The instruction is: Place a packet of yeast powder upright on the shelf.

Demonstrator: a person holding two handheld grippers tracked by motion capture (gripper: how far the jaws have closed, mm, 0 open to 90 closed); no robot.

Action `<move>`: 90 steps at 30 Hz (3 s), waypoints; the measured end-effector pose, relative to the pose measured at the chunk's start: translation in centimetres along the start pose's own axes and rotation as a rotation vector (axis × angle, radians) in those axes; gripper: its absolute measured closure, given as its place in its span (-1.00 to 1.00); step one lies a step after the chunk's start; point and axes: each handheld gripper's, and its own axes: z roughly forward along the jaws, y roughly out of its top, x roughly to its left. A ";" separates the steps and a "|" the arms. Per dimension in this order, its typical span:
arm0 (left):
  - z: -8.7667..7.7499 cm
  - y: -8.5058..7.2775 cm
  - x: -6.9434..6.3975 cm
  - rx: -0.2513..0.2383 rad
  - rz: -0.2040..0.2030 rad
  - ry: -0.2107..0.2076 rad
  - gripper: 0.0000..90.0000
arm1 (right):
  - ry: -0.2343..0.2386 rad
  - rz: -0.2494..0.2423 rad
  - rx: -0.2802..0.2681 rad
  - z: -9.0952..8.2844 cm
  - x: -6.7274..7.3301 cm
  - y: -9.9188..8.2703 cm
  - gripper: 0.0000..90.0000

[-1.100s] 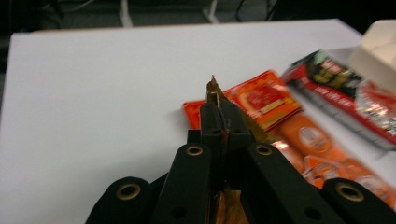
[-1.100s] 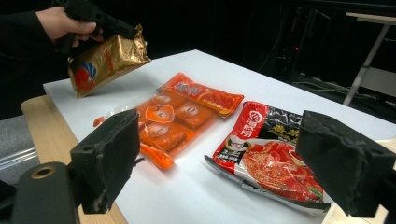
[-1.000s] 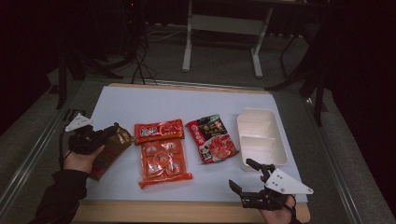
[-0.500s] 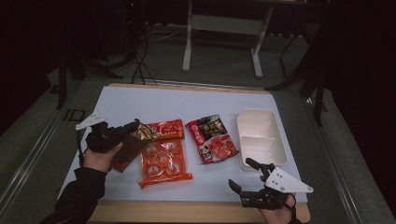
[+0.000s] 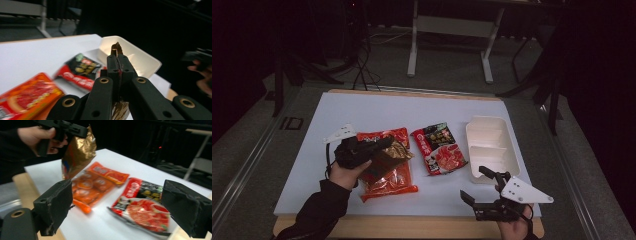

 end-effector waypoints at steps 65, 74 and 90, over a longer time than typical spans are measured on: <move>6.1 -0.1 -5.5 -0.121 0.098 -0.276 0.32 | 0.237 0.057 0.228 4.3 -3.0 5.9 0.98; 4.4 -0.4 -5.1 -0.077 0.086 -0.250 -0.58 | 0.244 0.016 0.236 3.7 -3.9 7.2 0.98; -0.2 -2.4 -3.7 -0.024 0.176 -0.146 -0.89 | 0.223 -0.069 0.205 2.7 -6.3 10.5 0.98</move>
